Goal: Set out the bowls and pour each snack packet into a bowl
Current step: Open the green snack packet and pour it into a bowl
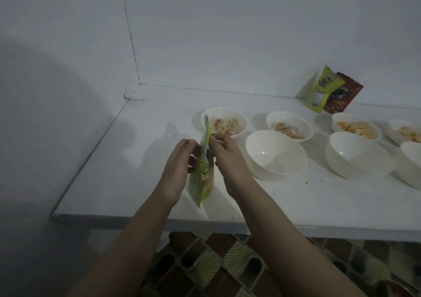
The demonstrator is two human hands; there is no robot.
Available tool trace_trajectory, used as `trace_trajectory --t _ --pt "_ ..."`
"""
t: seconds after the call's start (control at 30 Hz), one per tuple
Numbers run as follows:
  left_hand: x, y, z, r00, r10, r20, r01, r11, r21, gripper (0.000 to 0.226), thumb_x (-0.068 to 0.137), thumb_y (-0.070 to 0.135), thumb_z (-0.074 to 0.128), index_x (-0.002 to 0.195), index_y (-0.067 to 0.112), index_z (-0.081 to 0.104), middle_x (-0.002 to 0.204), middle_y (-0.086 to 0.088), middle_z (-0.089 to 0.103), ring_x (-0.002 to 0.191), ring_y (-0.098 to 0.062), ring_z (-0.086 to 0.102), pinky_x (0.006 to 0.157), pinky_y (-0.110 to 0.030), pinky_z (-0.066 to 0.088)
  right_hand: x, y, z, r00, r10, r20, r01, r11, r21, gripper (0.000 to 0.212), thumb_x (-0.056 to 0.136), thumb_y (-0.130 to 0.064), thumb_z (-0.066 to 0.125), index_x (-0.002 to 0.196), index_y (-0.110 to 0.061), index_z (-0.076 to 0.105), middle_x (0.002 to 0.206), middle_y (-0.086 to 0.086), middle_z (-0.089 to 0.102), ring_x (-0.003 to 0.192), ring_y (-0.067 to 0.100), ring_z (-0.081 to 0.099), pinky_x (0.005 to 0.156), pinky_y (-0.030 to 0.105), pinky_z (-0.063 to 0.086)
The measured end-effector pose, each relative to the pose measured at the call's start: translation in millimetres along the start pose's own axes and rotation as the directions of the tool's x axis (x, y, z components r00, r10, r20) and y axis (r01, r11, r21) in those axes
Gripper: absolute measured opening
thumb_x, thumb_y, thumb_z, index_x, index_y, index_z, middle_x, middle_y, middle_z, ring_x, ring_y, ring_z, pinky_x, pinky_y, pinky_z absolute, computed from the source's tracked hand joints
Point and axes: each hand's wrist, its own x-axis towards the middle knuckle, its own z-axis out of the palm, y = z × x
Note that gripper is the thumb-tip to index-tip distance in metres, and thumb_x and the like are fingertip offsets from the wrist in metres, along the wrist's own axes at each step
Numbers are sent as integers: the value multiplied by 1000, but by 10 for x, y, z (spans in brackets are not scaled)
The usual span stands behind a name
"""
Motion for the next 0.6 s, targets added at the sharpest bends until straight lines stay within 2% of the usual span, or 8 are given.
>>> trace_trajectory --t 0.07,0.13,0.2,0.3,0.37,0.43,0.53,0.6 --pt "1 46 0 1000 9 -17 -10 1000 -23 28 102 26 41 77 17 51 63 12 51 57 -3 48 71 -32 45 -23 -41 26 997 -52 52 53 998 -22 22 99 -30 51 116 -24 64 113 -2 67 100 10 65 79 21 52" --pt "-5 126 5 999 32 -11 -33 999 -34 30 102 30 42 76 18 50 65 9 50 63 -6 51 75 -34 48 -64 -77 48 990 -108 92 109 994 -6 22 100 -29 50 115 -27 66 108 -5 69 100 8 66 87 31 56" --pt "-4 194 2 997 75 10 -75 997 0 30 102 35 42 84 13 52 72 2 53 72 -11 54 77 -34 50 -78 -88 51 982 -163 99 162 987 22 22 100 -31 51 114 -32 68 111 -6 68 108 12 64 92 39 55" --pt "-6 247 0 990 120 73 -126 989 81 35 101 42 41 98 10 55 84 -11 58 82 -16 58 89 -44 51 -110 -85 26 973 -219 68 218 976 16 25 102 -30 48 118 -35 66 120 -12 65 116 11 60 94 33 53" --pt "-20 265 -1 987 129 101 -139 985 105 28 101 38 43 95 15 58 78 -1 59 81 -12 58 93 -48 51 -138 -41 10 970 -240 50 239 971 13 26 103 -28 47 121 -34 64 121 -13 64 116 10 59 92 29 52" --pt "-35 274 0 981 147 130 -163 979 124 22 102 30 43 91 17 58 73 5 57 78 -12 57 92 -52 51 -177 5 7 964 -264 30 264 964 8 28 104 -26 45 124 -34 62 123 -14 64 114 6 60 87 20 52" --pt "-35 290 0 961 205 185 -240 951 193 25 99 29 42 88 8 51 82 -15 53 78 -29 54 86 -59 49 -225 52 -25 954 -299 24 299 954 -10 30 104 -26 44 128 -36 58 124 -17 62 113 2 59 86 16 52" --pt "-30 308 -4 957 217 194 -256 945 204 26 95 30 42 84 8 48 83 -18 50 79 -33 51 84 -60 49 -240 44 -46 949 -315 24 316 948 -42 29 104 -28 44 129 -37 56 123 -19 61 111 -3 58 87 15 51"
